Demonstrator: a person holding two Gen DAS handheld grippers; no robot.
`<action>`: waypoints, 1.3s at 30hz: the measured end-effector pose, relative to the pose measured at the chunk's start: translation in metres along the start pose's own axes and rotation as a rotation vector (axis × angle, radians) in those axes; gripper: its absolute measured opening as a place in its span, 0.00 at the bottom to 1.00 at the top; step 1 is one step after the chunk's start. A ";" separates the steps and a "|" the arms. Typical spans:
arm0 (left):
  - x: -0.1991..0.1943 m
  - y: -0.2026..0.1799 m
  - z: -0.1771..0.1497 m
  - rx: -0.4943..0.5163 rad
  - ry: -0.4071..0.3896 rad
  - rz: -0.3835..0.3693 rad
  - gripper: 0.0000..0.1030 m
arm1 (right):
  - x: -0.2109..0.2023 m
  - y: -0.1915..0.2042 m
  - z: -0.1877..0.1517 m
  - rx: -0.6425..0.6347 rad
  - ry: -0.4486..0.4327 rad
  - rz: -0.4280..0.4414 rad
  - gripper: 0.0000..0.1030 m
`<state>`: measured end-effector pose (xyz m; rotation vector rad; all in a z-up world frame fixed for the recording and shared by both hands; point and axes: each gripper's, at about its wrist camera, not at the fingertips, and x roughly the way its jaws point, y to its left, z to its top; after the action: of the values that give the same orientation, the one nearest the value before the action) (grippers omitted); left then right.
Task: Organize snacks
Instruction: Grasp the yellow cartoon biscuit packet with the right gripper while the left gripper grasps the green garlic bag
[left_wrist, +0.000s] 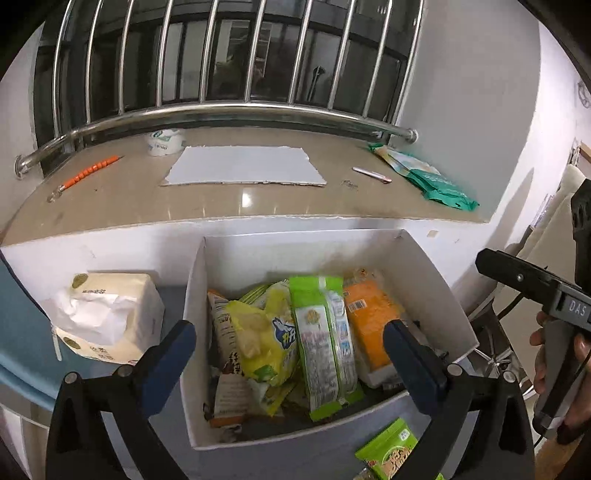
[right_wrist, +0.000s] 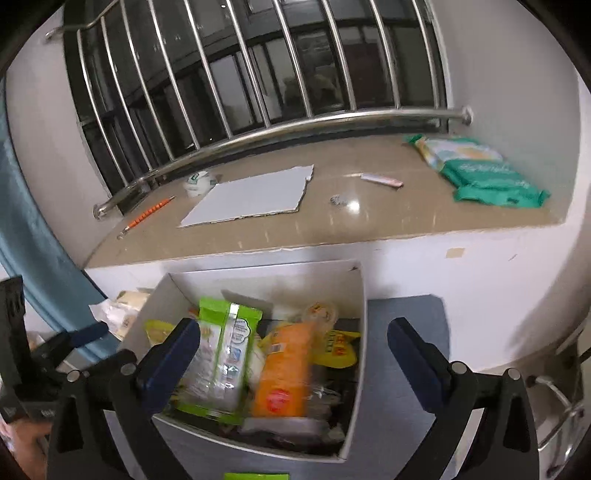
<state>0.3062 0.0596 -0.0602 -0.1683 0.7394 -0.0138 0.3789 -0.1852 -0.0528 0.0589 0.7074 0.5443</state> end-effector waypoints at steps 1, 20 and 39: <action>-0.007 -0.002 -0.001 0.013 -0.013 0.004 1.00 | -0.004 0.001 0.000 -0.002 -0.005 0.002 1.00; -0.134 -0.008 -0.131 0.062 -0.118 -0.045 1.00 | -0.107 0.058 -0.148 -0.131 -0.008 0.186 1.00; -0.163 0.001 -0.225 -0.011 -0.041 -0.074 1.00 | -0.033 0.113 -0.229 -0.287 0.227 0.162 1.00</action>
<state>0.0344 0.0390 -0.1139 -0.2059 0.6921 -0.0760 0.1614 -0.1337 -0.1819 -0.2179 0.8430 0.8116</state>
